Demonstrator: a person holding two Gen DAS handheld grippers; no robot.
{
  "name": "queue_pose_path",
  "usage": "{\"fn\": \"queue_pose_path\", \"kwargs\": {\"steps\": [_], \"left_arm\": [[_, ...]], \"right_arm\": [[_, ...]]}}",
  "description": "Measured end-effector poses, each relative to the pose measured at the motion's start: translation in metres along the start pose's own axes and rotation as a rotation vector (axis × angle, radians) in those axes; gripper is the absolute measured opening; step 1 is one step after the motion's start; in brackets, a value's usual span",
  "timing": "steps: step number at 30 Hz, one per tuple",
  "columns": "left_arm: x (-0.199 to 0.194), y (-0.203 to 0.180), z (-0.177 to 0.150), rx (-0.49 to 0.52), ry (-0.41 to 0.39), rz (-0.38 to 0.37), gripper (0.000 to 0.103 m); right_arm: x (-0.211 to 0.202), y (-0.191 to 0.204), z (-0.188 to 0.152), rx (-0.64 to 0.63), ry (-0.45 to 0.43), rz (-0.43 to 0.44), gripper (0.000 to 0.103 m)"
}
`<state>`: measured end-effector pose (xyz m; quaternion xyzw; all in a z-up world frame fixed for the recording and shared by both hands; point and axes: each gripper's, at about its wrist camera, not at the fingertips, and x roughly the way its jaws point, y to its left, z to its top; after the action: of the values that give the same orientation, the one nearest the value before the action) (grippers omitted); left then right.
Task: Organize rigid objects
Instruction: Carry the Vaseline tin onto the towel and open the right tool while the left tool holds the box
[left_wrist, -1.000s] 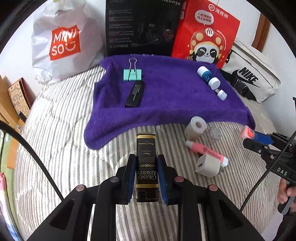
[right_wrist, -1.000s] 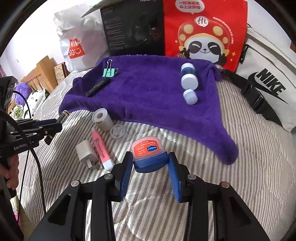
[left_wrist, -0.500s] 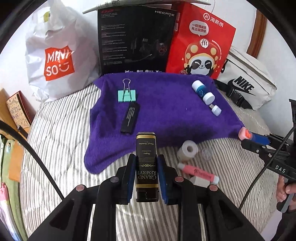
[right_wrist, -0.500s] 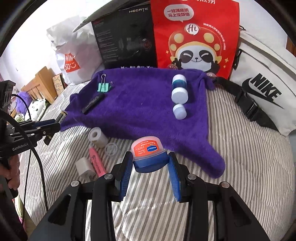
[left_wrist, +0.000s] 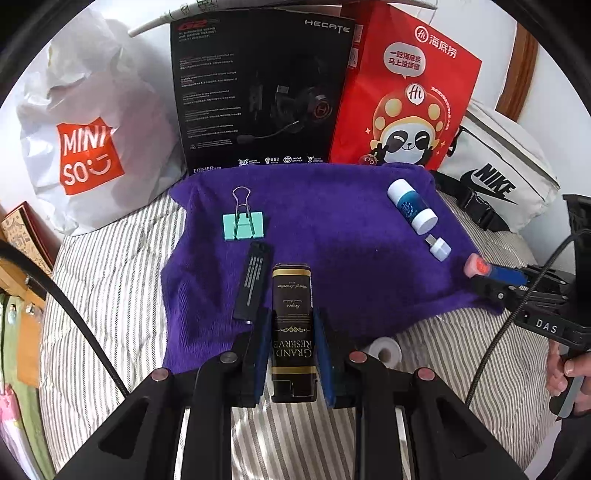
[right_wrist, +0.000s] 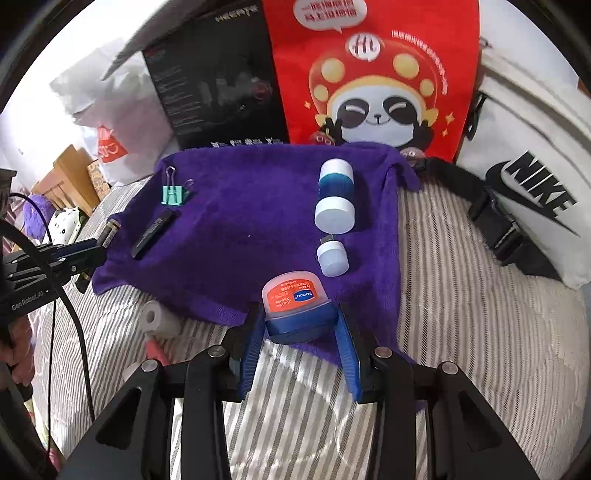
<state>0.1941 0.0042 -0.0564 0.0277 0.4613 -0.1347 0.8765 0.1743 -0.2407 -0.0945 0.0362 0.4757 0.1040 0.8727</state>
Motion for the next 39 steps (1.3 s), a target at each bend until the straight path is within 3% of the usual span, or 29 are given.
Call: {"fn": "queue_pose_path", "kwargs": {"steps": [18, 31, 39], "left_arm": [[0.030, 0.018, 0.020, -0.010, 0.019, -0.020, 0.022], [0.041, 0.018, 0.022, -0.006, 0.044, -0.035, 0.022], [0.041, 0.020, 0.020, -0.018, 0.060, -0.034, 0.022]], "right_arm": [[0.057, -0.003, 0.018, 0.023, 0.129, 0.001, 0.038], [0.058, -0.004, 0.021, 0.001, 0.149, 0.012, 0.040], [0.046, -0.009, 0.018, 0.004, 0.141, 0.009, 0.048]]}}
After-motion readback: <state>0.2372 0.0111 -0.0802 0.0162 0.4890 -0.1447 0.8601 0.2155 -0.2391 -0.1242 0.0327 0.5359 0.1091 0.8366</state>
